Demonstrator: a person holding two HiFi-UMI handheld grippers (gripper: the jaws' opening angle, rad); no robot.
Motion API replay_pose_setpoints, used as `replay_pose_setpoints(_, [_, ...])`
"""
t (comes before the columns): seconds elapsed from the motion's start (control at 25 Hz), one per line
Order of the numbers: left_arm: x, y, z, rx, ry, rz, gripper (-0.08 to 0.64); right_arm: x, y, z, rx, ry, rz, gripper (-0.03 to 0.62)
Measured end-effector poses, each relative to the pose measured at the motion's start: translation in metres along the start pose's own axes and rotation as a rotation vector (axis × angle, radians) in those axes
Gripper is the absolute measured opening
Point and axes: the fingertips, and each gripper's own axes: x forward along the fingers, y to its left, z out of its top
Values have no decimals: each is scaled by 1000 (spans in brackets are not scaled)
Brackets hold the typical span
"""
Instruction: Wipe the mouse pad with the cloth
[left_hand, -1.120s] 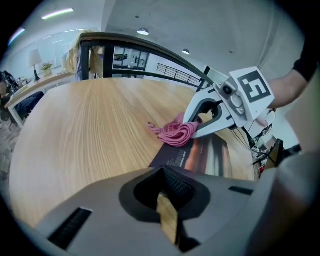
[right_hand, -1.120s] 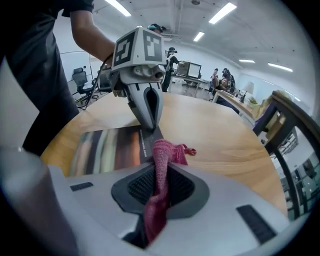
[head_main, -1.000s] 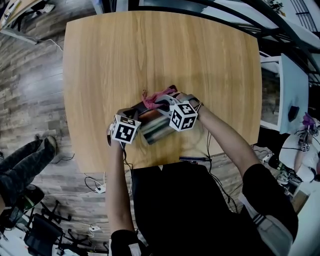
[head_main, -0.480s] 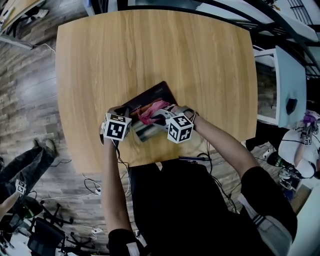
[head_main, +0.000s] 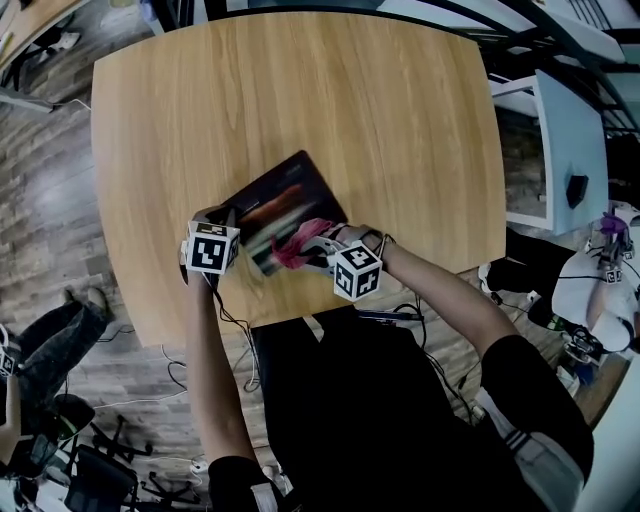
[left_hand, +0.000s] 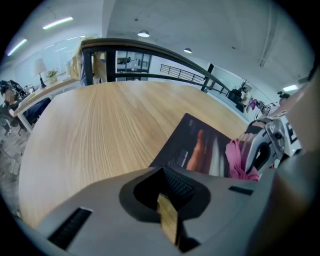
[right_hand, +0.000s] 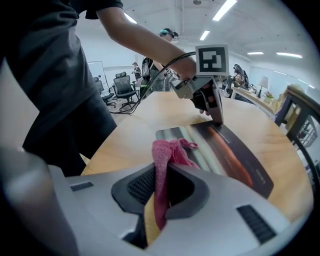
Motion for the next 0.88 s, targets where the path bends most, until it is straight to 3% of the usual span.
replay_pose_setpoints(0.2, [2, 1, -1, 25, -7, 30, 23, -4, 35, -13, 28, 4, 47, 57])
replay_pose_setpoints(0.32, [0, 0, -1, 12, 2, 22, 23, -10, 53, -20, 42, 21, 113, 57])
replay_pose_setpoints(0.44, [0, -1, 0, 2, 8, 5, 23, -22, 52, -20, 36, 17, 116, 57])
replay_pose_setpoints(0.6, [-1, -1, 1, 10, 11, -2, 23, -52, 9, 0, 113, -78, 33, 57])
replay_pose_setpoints(0.88, [4, -3, -2, 41, 34, 2, 23, -113, -124, 17, 195, -175, -192, 57])
